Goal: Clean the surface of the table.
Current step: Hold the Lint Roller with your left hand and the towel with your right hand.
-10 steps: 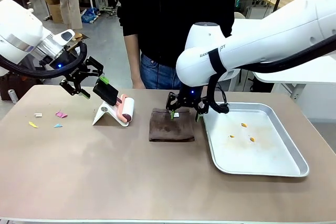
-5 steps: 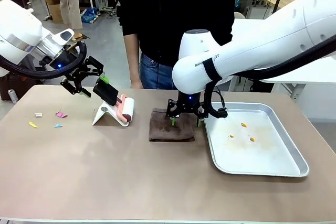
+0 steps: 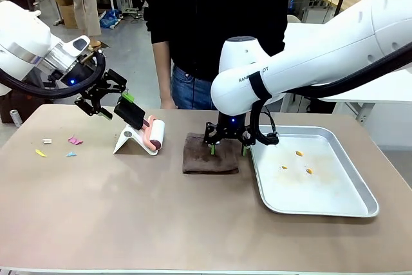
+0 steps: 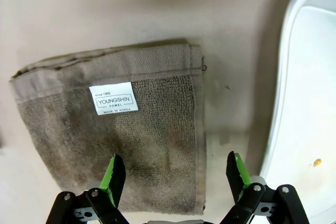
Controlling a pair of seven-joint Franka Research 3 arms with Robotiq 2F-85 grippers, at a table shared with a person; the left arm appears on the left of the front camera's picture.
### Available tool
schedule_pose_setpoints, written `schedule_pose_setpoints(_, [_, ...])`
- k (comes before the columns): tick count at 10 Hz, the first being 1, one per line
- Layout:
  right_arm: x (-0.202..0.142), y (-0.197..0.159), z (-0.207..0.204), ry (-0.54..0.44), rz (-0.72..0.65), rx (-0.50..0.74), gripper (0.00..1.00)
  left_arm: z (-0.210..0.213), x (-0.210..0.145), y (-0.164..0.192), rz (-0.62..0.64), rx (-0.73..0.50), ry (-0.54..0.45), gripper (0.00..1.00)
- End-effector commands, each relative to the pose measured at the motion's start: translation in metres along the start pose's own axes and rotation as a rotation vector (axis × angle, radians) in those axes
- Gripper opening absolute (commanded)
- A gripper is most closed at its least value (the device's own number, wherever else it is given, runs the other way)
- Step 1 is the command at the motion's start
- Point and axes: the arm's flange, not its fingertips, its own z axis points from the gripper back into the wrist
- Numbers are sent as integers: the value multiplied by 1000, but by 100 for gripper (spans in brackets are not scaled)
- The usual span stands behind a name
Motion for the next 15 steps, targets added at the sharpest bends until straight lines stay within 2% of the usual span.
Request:
schedule_pose_setpoints(1, [4, 0, 1, -9, 16, -8, 100, 0, -5, 2, -23, -27, 1, 100])
schedule_pose_setpoints(2, [4, 0, 0, 0, 24, 5, 100, 0, -4, 2, -25, -29, 5, 100])
schedule_pose_setpoints(3, [5, -1, -2, 10, 22, 6, 40, 0, -4, 2, -27, -24, 2, 42])
schedule_pose_setpoints(4, [5, 0, -3, 20, 30, 9, 40, 1, -5, 2, -35, -25, 4, 40])
schedule_pose_setpoints(5, [5, 0, -4, 22, 32, 12, 0, 1, -5, 1, -40, -22, 1, 0])
schedule_pose_setpoints(6, [5, 0, -4, 28, 34, 11, 35, 1, -5, 1, -41, -24, 0, 0])
schedule_pose_setpoints(7, [4, -1, -4, 29, 36, 15, 0, 1, -5, 1, -43, -24, -1, 0])
schedule_pose_setpoints(8, [4, -1, -5, 32, 35, 17, 0, 2, -5, 1, -44, -25, -3, 14])
schedule_pose_setpoints(9, [4, -1, -6, 34, 36, 22, 0, 2, -5, 1, -46, -26, -4, 4])
schedule_pose_setpoints(10, [3, -1, -6, 30, 38, 25, 0, 2, -6, 1, -48, -27, -6, 0])
schedule_pose_setpoints(15, [3, -2, -8, 35, 37, 26, 0, 3, -6, 0, -52, -30, -21, 0])
